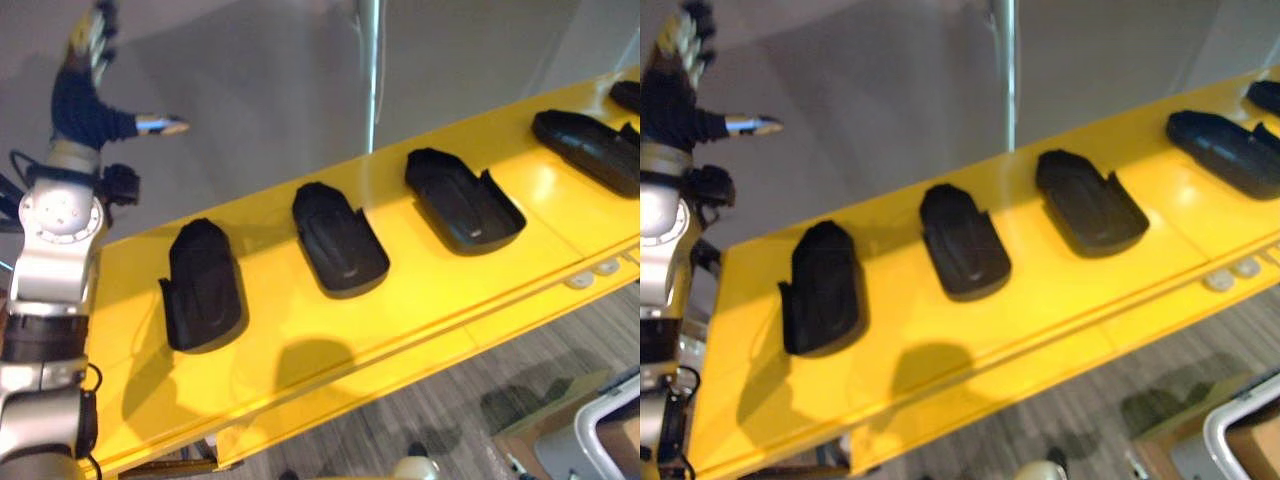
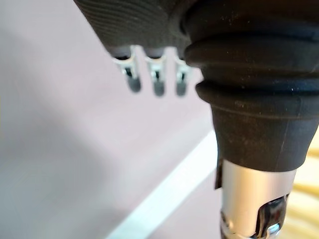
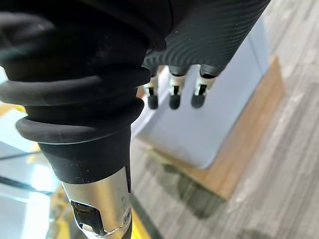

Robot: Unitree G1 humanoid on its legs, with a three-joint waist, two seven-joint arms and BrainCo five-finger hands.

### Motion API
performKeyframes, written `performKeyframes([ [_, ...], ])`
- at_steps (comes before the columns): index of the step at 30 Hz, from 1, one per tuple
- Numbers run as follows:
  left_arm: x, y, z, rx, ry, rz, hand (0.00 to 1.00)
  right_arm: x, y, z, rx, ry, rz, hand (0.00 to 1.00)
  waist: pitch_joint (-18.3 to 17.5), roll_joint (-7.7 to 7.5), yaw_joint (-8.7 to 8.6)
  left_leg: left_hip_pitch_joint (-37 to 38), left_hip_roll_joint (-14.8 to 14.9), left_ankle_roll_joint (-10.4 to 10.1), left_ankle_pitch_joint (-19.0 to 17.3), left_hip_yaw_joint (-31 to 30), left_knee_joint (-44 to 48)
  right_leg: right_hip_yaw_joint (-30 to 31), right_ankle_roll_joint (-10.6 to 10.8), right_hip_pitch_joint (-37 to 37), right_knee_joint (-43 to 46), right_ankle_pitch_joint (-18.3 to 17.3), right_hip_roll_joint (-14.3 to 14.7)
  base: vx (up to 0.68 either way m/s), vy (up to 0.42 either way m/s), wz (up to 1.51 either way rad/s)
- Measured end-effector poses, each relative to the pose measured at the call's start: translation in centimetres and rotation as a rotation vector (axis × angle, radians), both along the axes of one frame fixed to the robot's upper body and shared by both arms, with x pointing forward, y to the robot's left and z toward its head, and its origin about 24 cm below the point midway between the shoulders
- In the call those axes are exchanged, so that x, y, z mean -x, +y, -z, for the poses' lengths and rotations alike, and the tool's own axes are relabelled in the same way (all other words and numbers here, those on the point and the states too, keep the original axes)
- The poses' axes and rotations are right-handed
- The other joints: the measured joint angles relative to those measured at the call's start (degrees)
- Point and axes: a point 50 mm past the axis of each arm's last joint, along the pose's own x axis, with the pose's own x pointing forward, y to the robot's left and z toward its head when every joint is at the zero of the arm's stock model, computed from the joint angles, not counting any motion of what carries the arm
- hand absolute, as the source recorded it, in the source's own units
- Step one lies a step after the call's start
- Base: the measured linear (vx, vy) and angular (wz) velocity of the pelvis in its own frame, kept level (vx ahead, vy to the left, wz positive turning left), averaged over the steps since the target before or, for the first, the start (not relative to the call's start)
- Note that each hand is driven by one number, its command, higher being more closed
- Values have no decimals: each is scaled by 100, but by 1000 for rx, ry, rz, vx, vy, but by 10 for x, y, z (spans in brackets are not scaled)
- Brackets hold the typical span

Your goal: Walk over and take plastic housings, then place them on the shelf

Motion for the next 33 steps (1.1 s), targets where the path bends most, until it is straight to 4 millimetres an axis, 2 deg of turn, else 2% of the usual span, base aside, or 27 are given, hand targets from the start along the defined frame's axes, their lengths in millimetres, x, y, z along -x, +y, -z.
performKeyframes([
  [1,11,-6,5,5,-37,50,0,-2,-1,-2,11,-10,-9,0,-31,36,8,1,2,1,0,-14,-1,-16,0,12,0,0,1,-33,-7,6],
  [3,18,-7,15,24,-63,81,0,-4,-1,-4,19,-16,-17,0,-85,72,33,-2,4,13,10,-51,-20,-58,-1,37,1,0,1,-49,-9,11],
  [6,28,6,24,50,-119,14,0,-7,1,-4,20,-18,-35,0,-119,51,40,-12,16,19,46,-150,-32,-151,-47,102,-15,-28,9,-59,-11,15],
  [8,41,13,42,72,-169,-70,0,-7,4,-3,8,-15,-52,0,-247,17,69,-13,21,18,46,-158,-35,-151,-48,108,-30,-29,15,0,0,0],
  [12,64,5,81,112,-232,-219,0,-4,13,1,-20,-11,-48,0,-307,-52,105,-29,22,12,54,-217,-37,-187,-50,118,-36,-31,19,4,3,4],
  [14,78,1,105,183,-262,-348,0,2,19,5,-38,9,-43,0,-322,-104,177,-65,25,10,75,-295,-37,-276,-56,135,-35,-34,19,13,-3,15],
  [18,99,-1,125,322,-357,-497,0,4,29,14,-82,51,-71,0,-316,-173,252,-127,41,7,151,-524,-33,-479,-44,204,-28,-26,37,21,-12,24],
  [21,108,-4,127,388,-472,-512,0,5,33,18,-102,77,-79,0,-285,-222,352,-127,55,2,179,-669,-34,-646,-75,318,-33,-49,50,-10,-16,30],
  [27,132,-16,120,455,-799,-530,0,-6,33,19,-101,70,-112,0,-284,-214,482,-226,48,13,246,-921,-37,-897,-94,415,-41,-98,51,-39,-8,20],
  [33,153,-2,111,494,-1082,-677,0,-7,25,19,-79,78,-131,0,-298,-140,515,-232,53,20,254,-946,-37,-943,-88,436,-41,-127,53,-9,-2,3],
])
